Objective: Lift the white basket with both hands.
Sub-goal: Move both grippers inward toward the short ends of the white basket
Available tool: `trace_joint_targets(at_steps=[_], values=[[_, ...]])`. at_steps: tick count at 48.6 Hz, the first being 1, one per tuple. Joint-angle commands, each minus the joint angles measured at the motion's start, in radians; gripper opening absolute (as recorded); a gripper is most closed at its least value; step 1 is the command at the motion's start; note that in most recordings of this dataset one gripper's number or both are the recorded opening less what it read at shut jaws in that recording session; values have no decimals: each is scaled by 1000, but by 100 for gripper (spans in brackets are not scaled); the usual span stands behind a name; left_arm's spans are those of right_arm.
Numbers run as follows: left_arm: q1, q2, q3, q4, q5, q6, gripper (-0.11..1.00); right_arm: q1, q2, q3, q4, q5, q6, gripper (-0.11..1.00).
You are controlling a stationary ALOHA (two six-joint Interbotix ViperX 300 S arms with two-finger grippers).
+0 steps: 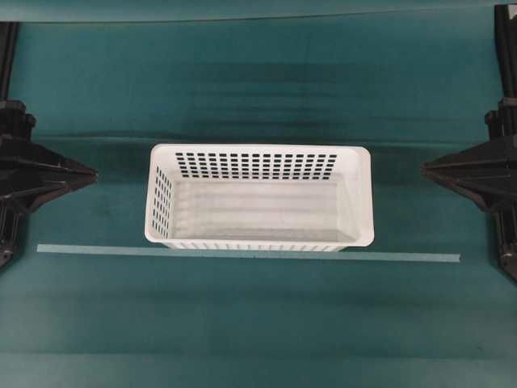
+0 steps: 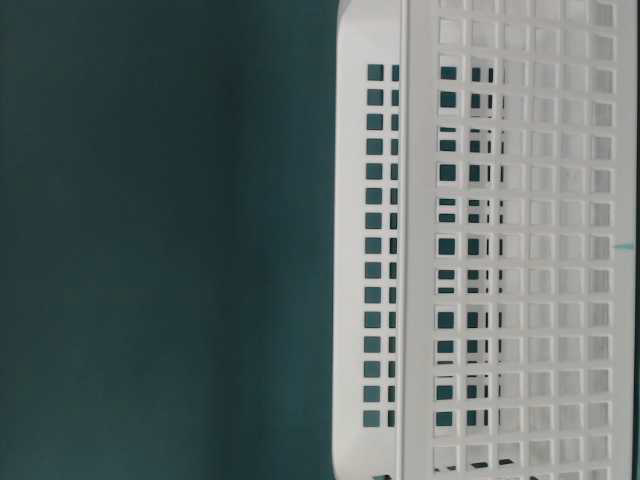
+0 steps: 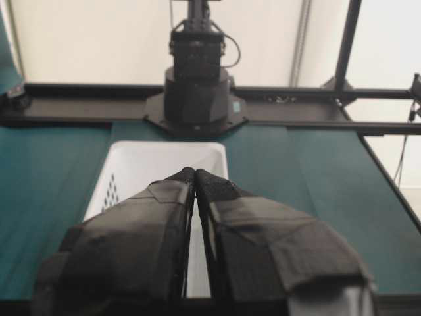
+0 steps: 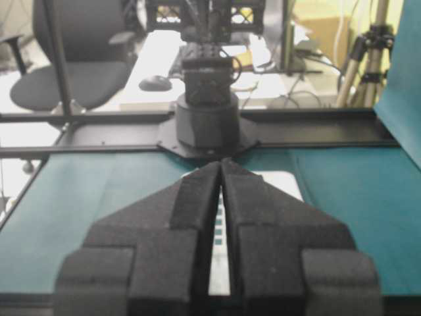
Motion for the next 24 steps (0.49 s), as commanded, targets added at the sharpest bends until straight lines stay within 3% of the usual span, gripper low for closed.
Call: trace_joint_targets(at_steps=[1,4,11,19,24], values=[[26,3,-17,15,5,-38,14,-2,2,0,6,-14,5,14],[29,3,-20,15,18,-67,16,-5,2,-2,20,-14,6,14],[31,12,-44,15,103,-129,-1,-3,0,-6,84,-6,46,5],[21,43,-86,15,190,-181,-4,-25,8,-37,190,51,209,4],[18,55,-109,15,224,-288,-4,-48,12,-67,244,169,324,4]])
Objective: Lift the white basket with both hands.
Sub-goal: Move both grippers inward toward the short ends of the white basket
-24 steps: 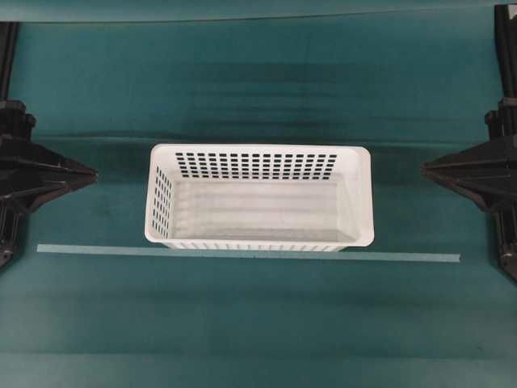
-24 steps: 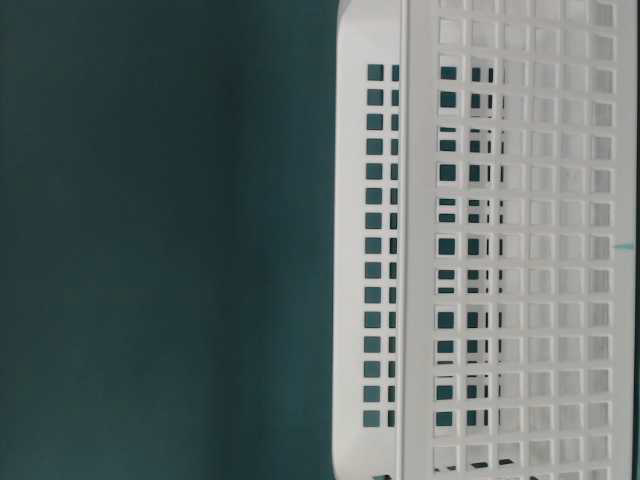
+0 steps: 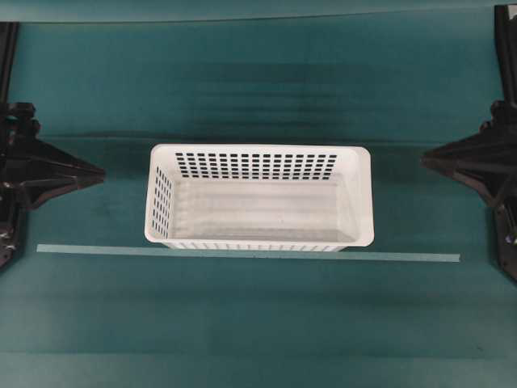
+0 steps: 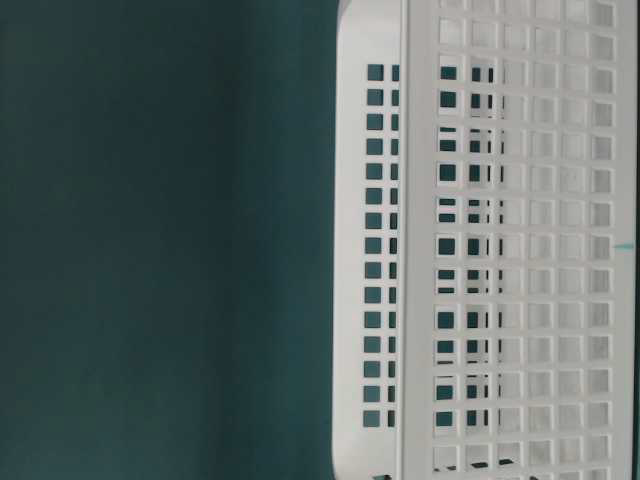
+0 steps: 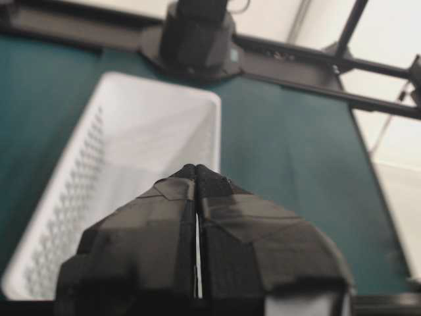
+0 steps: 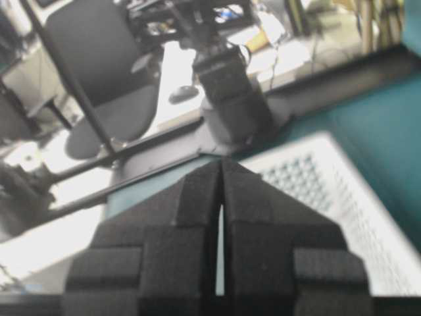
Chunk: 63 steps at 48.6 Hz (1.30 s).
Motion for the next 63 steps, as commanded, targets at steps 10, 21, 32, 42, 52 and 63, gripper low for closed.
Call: trace_joint_targets(at_steps=[10,21,32,42,52,63], values=[[-5,41,-83,3,103,-460,-4,-117,58,-123,57,376,272,4],[8,78,-133,14,308,-865,-4,-219,135,-249,61,615,517,3],[75,107,-190,14,339,-1037,-4,-224,245,-291,61,781,687,3],[71,178,-224,15,488,-1227,-4,-227,350,-324,-17,857,825,3],[72,276,-272,15,626,-1239,-4,-227,480,-397,-98,1026,900,3],[72,367,-324,14,640,-1235,-4,-216,565,-459,-101,1097,879,5]])
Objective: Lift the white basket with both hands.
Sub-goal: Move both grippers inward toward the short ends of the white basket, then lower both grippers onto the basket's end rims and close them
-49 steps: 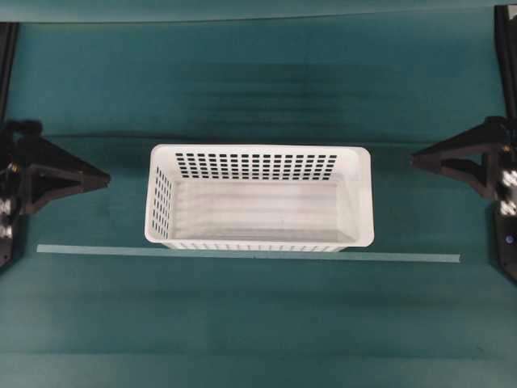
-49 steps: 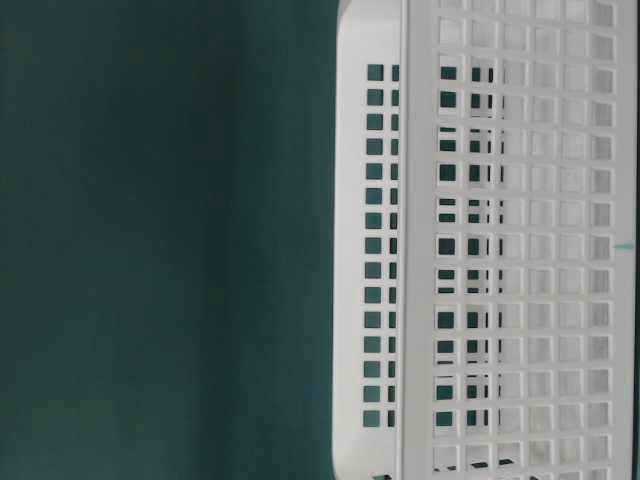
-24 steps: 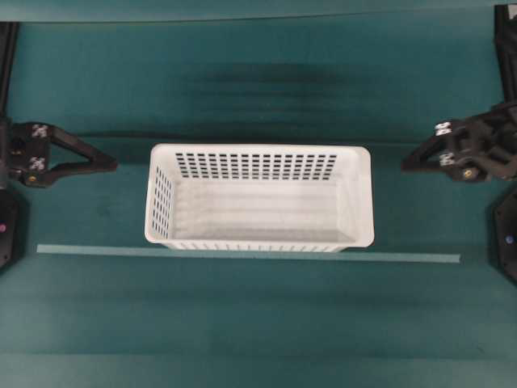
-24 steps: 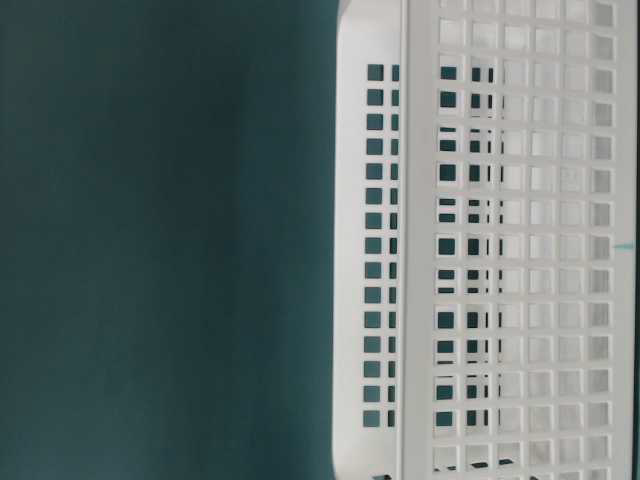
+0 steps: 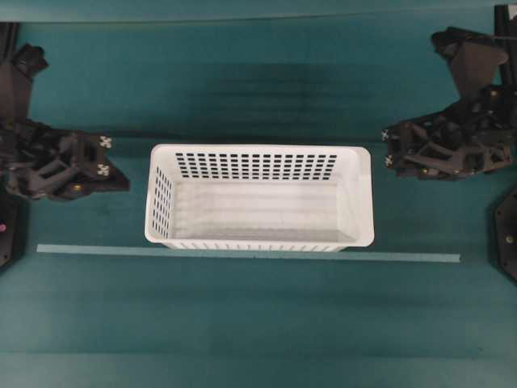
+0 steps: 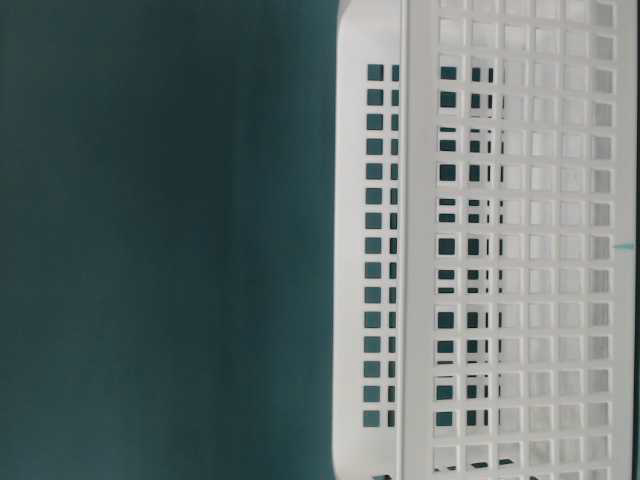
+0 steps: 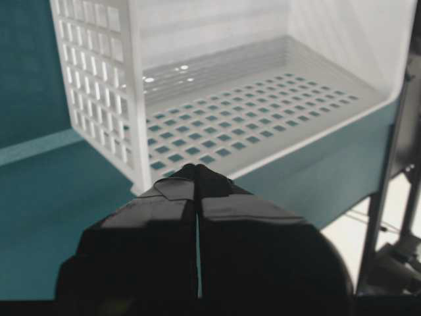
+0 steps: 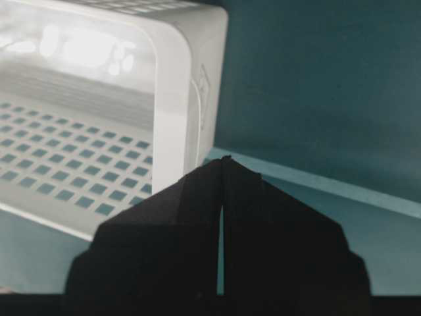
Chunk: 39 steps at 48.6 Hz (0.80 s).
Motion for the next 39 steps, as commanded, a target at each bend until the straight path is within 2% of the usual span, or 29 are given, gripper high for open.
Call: trace_joint_targets(at_steps=[1,13,19,22,27,34,39], values=[[-2,38,-48,5,-2,6,-3,12,35,-29,-2,3,-6,5],[-2,55,-60,5,25,9,1,20,34,-29,14,-2,-8,11],[-2,54,-58,3,23,18,6,21,34,-26,14,-6,-8,19],[-2,54,-52,5,25,31,11,21,34,-23,12,-15,-8,25],[-3,54,-48,5,23,44,29,23,37,-14,14,-40,-8,43],[-2,66,-48,5,20,41,71,23,44,-9,14,-72,-8,79],[-2,94,-52,5,18,40,94,23,57,-6,12,-92,-6,96]])
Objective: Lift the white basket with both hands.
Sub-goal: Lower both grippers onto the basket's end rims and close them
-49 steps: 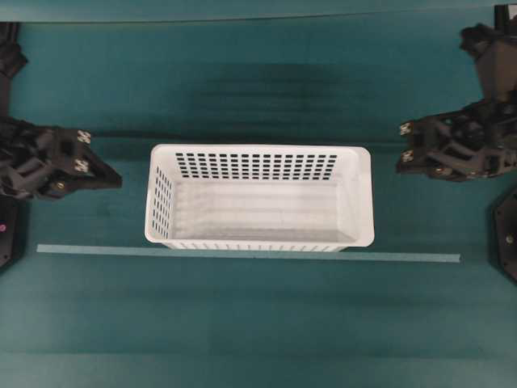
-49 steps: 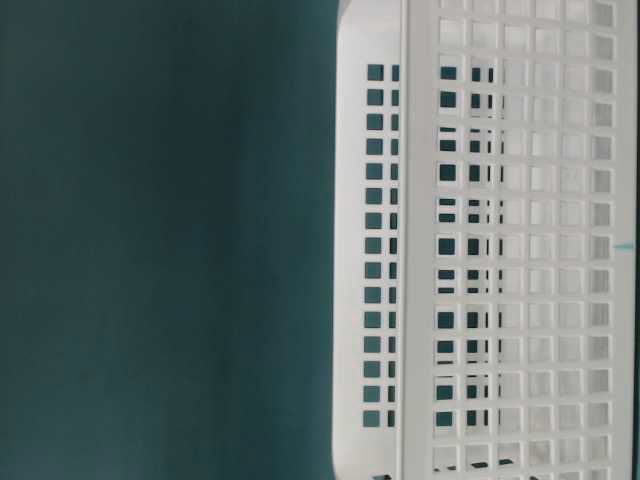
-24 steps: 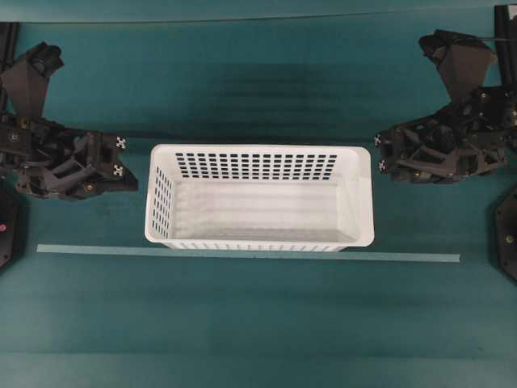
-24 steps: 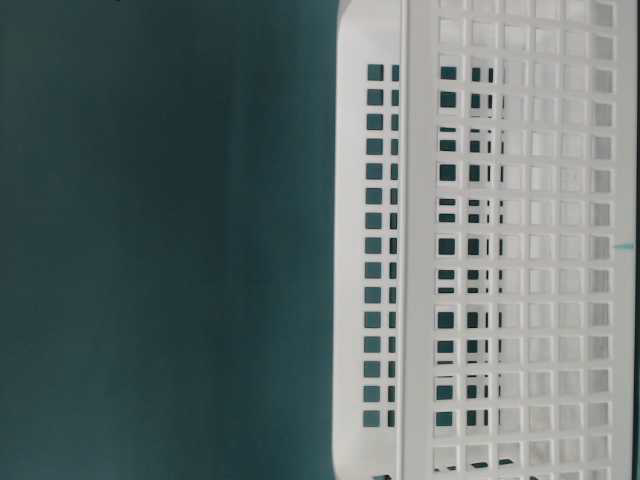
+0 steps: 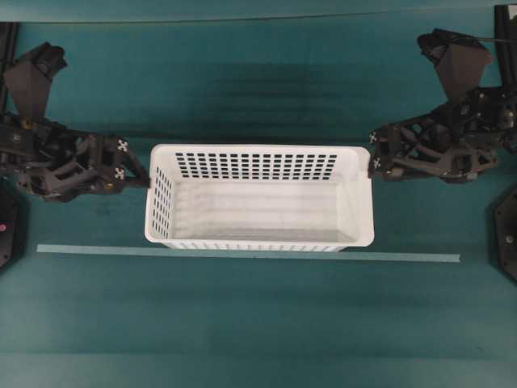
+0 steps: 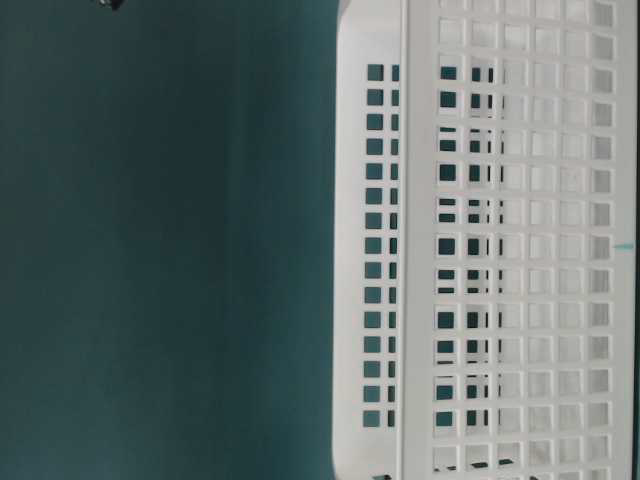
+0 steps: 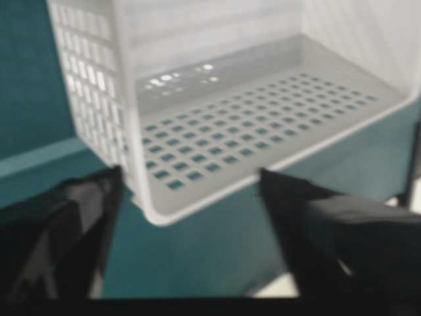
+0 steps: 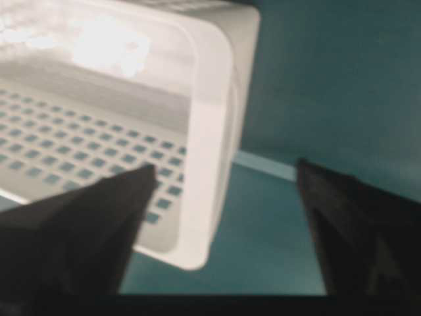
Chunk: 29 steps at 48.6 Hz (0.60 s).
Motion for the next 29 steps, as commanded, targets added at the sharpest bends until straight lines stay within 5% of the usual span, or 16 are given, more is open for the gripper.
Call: trace_joint_targets(at_steps=[1,29], values=[[0,43,-17,3,-6,0,96,3,35,-5,2,-21,0,97],[21,367,-57,3,-69,-5,92,49,299,8,28,-167,75,95]])
